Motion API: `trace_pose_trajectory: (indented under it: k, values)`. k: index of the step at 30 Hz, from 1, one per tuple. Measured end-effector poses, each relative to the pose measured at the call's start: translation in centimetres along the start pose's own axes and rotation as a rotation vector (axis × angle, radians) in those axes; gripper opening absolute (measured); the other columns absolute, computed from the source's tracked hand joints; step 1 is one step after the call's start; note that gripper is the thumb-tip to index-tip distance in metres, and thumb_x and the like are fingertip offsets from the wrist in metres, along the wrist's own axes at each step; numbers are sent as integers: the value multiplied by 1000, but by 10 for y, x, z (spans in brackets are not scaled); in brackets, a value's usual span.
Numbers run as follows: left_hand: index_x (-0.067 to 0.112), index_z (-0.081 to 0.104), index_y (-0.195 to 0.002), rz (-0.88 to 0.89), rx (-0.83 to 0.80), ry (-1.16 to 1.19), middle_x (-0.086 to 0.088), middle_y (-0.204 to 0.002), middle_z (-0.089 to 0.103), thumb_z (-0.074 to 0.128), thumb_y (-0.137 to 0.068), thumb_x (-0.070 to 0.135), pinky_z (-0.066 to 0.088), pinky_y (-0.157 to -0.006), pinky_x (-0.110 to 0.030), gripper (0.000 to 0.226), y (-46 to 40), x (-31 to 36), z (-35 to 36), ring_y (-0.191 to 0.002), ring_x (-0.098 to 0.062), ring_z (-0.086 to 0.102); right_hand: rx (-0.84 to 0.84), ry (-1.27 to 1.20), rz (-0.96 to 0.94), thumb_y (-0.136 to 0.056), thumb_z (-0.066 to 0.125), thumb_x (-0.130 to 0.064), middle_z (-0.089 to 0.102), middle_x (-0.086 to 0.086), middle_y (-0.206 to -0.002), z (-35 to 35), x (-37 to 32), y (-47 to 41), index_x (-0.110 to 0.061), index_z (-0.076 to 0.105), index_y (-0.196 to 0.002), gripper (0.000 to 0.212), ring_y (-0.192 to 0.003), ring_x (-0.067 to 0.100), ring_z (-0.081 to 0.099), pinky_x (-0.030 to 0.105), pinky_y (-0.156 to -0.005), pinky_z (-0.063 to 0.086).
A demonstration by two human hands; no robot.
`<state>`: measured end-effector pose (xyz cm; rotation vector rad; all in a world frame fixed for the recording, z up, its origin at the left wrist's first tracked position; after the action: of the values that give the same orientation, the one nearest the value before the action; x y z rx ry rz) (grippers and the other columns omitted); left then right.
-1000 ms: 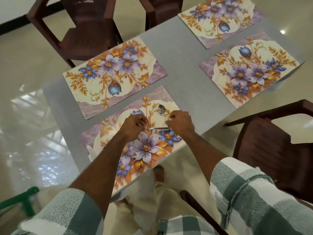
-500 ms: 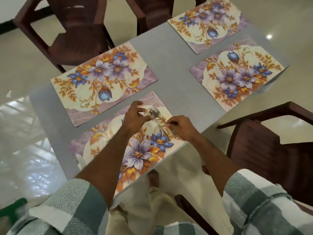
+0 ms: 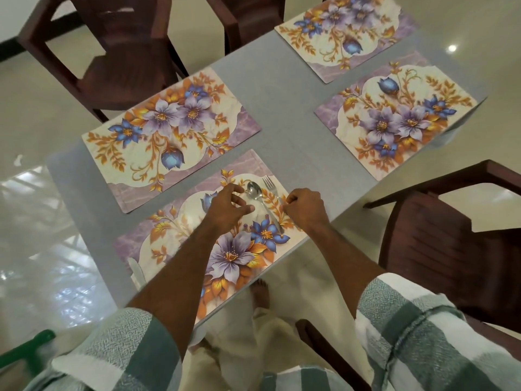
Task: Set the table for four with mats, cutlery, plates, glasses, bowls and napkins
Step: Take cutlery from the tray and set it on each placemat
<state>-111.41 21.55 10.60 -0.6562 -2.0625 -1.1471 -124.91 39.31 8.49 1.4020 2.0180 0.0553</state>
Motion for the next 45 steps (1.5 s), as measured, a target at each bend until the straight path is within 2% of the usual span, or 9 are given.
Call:
trace_pose_trajectory:
  k: [14, 21, 27, 36, 39, 42, 45]
  values:
    - [15, 59, -116, 32, -26, -58, -9, -98, 71, 80, -85, 23, 56, -74, -34, 38, 5, -3, -3, -87, -25, 69, 59, 145, -56, -95, 67, -25, 73, 13, -106, 5, -18, -2, -7, 71, -109, 23, -98, 30, 69, 44, -89, 57]
    - [11, 61, -117, 51, -63, -98, -11, -102, 70, 78, -87, 24, 53, -68, -27, 37, 7, -1, -5, -89, -26, 68, 72, 140, -17, -94, 69, -29, 73, 13, -106, 5, -20, 1, -7, 71, -112, 28, -97, 28, 70, 37, -84, 58]
    - [11, 60, -117, 57, -71, -115, -7, -99, 69, 78, -87, 23, 47, -60, -17, 37, 8, -3, -9, -80, -15, 66, 77, 110, 1, -94, 70, -29, 73, 13, -106, 4, -24, 4, -7, 71, -111, 29, -96, 27, 71, 37, -84, 59]
    - [11, 61, -117, 68, -89, -119, -7, -103, 68, 77, -88, 24, 50, -63, -20, 35, 7, 0, -8, -89, -21, 67, 66, 72, 9, -91, 72, -35, 72, 10, -108, 7, -27, 8, -8, 68, -113, 35, -96, 25, 71, 35, -84, 57]
    - [10, 62, -114, 74, -74, -116, -8, -100, 69, 78, -87, 24, 49, -63, -19, 34, 6, -3, -9, -87, -22, 68, 94, 59, -24, -93, 69, -30, 73, 11, -102, 7, -35, 11, -6, 70, -107, 27, -93, 27, 71, 36, -82, 57]
    - [8, 64, -108, 65, -41, -105, -8, -94, 69, 79, -87, 21, 49, -61, -20, 29, 5, -8, -9, -78, -19, 65, 127, -31, -95, -89, 66, -16, 75, 10, -89, 12, -48, 17, -7, 75, -91, 12, -85, 29, 70, 39, -79, 57]
    - [5, 67, -97, 81, 12, -126, -5, -81, 67, 78, -86, 14, 48, -63, -25, 18, 3, -12, -10, -68, -17, 62, 14, -121, -129, -83, 67, -12, 76, 5, -80, 28, -60, 24, -12, 76, -78, 10, -79, 22, 70, 33, -74, 56]
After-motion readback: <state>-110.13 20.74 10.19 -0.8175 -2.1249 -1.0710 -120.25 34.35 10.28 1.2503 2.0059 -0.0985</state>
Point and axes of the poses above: each hand's wrist, its own y-axis away from the middle knuckle, its own z-axis out of the palm, x = y × z, the point moved 3 cm from there along -y, towards the middle knuckle
